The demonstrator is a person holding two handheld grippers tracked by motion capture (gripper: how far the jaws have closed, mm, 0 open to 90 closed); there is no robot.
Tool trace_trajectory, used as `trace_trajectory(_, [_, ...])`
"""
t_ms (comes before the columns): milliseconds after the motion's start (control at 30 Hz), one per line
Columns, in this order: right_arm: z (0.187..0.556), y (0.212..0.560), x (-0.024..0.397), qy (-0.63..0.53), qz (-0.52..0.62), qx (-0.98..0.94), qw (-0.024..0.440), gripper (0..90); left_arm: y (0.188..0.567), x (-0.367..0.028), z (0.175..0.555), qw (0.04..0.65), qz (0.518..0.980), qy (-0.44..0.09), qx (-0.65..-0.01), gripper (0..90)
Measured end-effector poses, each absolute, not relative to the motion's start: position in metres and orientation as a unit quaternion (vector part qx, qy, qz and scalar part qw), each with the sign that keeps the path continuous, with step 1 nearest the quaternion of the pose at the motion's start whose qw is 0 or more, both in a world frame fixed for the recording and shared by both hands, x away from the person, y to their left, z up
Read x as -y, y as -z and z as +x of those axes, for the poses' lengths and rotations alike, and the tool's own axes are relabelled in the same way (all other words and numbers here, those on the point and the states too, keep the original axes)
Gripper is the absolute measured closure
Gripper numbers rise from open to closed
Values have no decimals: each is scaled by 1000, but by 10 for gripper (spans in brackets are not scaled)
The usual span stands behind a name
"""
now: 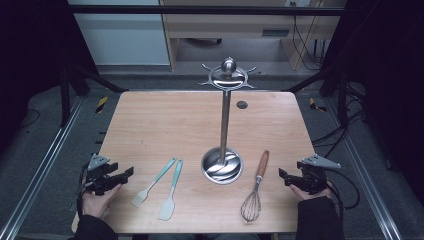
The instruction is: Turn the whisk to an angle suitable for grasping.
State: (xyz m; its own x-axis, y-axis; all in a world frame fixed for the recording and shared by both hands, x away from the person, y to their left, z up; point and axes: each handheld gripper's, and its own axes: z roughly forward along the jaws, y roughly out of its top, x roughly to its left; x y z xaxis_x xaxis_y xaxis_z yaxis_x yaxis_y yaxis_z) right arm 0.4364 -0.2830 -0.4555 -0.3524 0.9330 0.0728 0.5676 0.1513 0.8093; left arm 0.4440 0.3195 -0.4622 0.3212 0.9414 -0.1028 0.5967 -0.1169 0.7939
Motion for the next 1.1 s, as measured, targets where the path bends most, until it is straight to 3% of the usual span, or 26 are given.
trace_trajectory(433, [435, 453, 237, -384, 496, -749, 215, 355, 460, -317, 441, 388, 715, -218, -539, 326])
trace_trajectory(1100, [462, 471, 207, -316, 531, -766, 177, 486, 460, -312, 443, 371, 723, -224, -537, 326])
